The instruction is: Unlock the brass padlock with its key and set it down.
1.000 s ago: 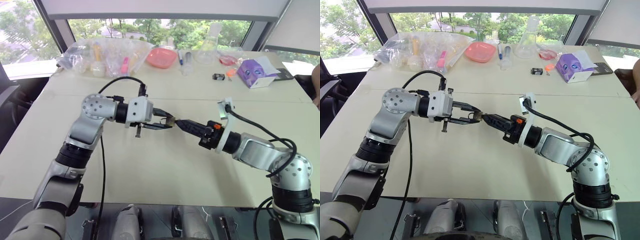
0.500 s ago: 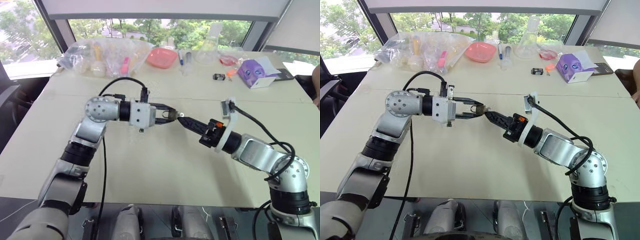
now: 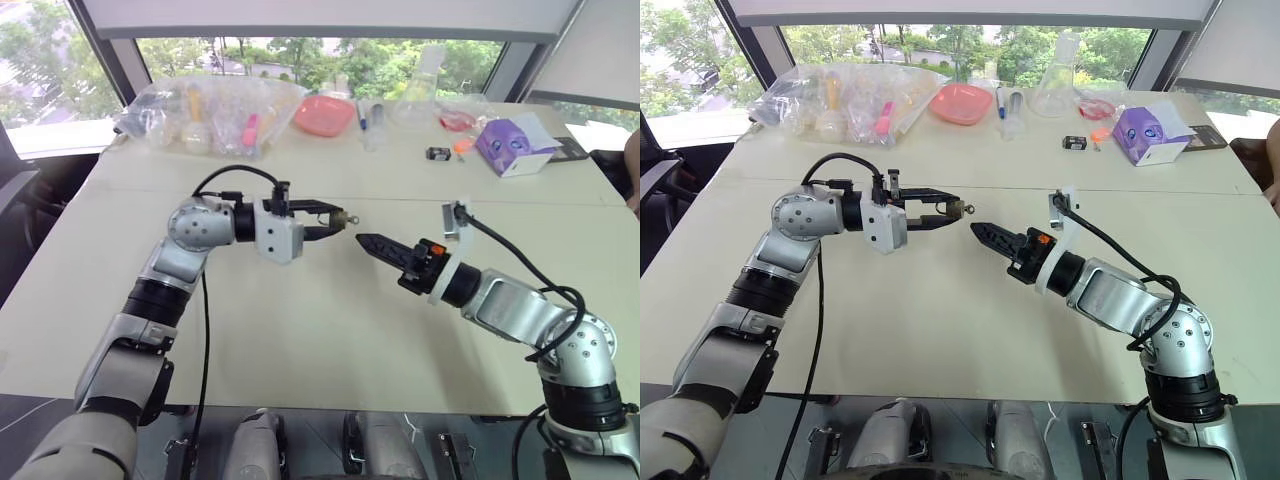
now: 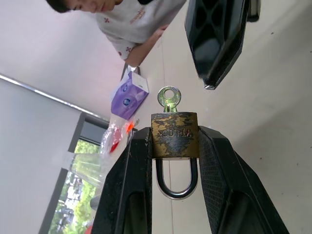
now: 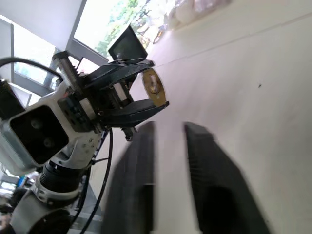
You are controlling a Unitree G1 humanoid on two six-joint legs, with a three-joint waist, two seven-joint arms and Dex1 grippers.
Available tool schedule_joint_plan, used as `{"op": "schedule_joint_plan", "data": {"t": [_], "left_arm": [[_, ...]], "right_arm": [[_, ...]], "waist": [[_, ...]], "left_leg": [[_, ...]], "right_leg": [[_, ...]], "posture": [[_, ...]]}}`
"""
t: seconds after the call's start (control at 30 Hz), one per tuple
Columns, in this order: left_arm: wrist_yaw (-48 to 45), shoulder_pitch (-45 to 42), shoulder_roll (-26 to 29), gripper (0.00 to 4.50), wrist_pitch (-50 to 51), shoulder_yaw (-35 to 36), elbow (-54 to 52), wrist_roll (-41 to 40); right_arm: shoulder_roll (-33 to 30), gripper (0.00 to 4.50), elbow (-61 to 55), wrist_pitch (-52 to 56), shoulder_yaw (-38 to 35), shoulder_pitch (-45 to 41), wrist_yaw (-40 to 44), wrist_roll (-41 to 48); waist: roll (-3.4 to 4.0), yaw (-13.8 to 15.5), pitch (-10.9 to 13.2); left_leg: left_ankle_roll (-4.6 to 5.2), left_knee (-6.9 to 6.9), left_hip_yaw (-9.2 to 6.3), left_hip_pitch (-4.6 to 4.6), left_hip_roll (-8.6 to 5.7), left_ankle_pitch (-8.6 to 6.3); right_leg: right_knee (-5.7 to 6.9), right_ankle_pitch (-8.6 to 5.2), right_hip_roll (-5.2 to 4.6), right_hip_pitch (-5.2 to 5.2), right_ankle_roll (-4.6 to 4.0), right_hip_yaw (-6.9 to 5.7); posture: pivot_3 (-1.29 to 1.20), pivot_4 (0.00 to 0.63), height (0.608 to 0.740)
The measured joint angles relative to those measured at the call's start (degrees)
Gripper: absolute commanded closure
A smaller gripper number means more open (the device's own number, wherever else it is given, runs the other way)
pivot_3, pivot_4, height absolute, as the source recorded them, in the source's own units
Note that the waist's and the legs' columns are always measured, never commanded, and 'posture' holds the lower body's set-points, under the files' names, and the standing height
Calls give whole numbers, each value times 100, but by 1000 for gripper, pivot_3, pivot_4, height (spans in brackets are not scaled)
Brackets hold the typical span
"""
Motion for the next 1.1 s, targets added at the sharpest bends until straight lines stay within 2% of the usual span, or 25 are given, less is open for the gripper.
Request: {"op": "schedule_joint_plan", "data": {"t": [0.07,0.1,0.7,0.8,0.97,1.1], "left_arm": [[-4,0,1,3777,7,0,-4,-26],[-6,0,1,3777,12,-1,-17,-30],[-125,216,71,3777,44,-216,-377,-157],[-124,217,71,3777,79,-217,-378,-164],[-124,217,71,3777,106,-216,-379,-179],[-124,218,71,3777,107,-217,-394,-183]], "right_arm": [[-43,1077,0,0,0,0,163,-129],[-48,925,0,0,0,0,235,-197],[-36,925,24,15,20,-105,376,-401],[-20,1751,24,40,33,-114,376,-402],[4,4377,24,79,37,-115,376,-401],[23,4446,25,104,37,-114,365,-369]], "waist": [[0,-5,0],[0,-7,0],[0,0,0],[0,0,0],[0,1,0],[0,0,0]], "left_leg": [[0,0,1,0,0,0],[0,0,1,0,0,0],[-1,1,2,0,0,1],[-1,1,2,0,0,1],[-1,1,2,0,0,1],[-1,1,2,0,0,1]], "right_leg": [[0,0,0,0,0,0],[0,0,0,0,0,0],[0,0,0,0,1,0],[0,0,0,0,1,0],[0,0,0,0,1,0],[0,1,0,0,1,0]], "posture": [[0,150,740],[0,150,740],[0,150,740],[0,150,740],[0,150,740],[0,150,740]]}}
